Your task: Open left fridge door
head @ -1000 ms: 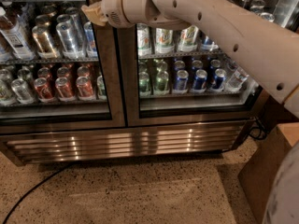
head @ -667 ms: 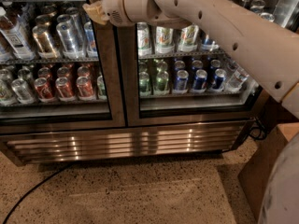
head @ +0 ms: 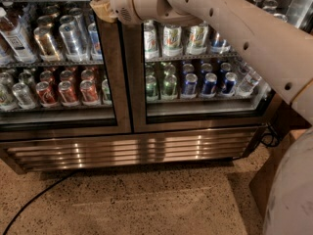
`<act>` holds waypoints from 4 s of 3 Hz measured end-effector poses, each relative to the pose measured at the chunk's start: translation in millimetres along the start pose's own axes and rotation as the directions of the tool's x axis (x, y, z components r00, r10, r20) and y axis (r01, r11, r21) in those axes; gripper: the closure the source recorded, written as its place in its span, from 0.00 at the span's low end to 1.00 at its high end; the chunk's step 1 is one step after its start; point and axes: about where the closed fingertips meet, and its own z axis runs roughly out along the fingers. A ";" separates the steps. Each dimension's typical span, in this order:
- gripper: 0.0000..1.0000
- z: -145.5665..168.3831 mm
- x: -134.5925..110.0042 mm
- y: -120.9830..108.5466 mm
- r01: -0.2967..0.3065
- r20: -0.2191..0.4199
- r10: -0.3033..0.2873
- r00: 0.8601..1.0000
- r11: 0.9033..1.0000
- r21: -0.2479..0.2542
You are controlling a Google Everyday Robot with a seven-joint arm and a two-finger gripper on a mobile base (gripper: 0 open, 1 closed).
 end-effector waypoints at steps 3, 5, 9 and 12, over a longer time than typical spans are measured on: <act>1.00 -0.2 -0.5 -1.1 -0.019 0.004 0.019 1.000 0.999 -0.027; 1.00 -1.3 -2.5 0.1 -0.032 0.015 0.032 0.999 0.998 -0.047; 0.61 -1.0 -3.6 2.2 -0.032 0.010 0.033 0.999 0.997 -0.064; 1.00 -4.1 -2.7 3.7 -0.047 0.005 0.048 0.999 0.994 -0.094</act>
Offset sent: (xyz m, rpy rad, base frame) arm -0.1576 0.0744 0.0450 -0.0503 0.6223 1.0539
